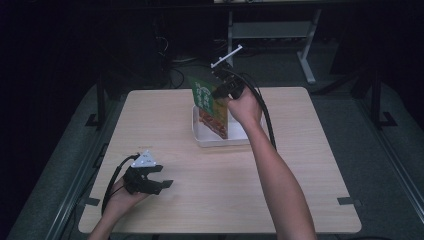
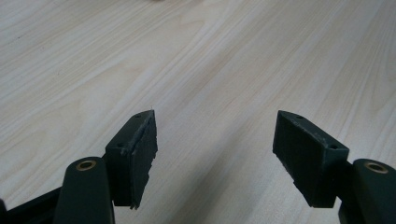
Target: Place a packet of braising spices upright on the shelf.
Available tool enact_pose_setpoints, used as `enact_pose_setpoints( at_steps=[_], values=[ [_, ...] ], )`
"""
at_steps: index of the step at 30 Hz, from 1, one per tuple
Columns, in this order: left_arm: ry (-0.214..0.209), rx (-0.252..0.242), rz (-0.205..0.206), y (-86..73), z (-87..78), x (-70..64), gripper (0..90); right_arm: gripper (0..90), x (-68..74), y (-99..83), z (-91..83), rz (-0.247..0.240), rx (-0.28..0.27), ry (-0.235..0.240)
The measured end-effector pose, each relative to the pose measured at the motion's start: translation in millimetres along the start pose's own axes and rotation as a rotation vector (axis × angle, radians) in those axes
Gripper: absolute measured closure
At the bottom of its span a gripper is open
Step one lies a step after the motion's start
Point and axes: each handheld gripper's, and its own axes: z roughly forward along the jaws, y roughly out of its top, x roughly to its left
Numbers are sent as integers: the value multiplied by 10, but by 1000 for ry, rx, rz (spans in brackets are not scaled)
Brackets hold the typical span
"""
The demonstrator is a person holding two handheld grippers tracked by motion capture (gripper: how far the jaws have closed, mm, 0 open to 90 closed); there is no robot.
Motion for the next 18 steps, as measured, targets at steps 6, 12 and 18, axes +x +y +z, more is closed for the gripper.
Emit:
enact_pose_setpoints(
  at_steps=[6,12,18],
  values=[
    [-1,1,-1,0,7,2,304,895,-43,-66,-23,8,6,-4],
    [0,5,4,1,9,-1,304,895,-90,-125,-45,25,0,6],
    [-1,4,4,1,10,2,304,878,-79,-117,-47,20,9,5]
  ],
)
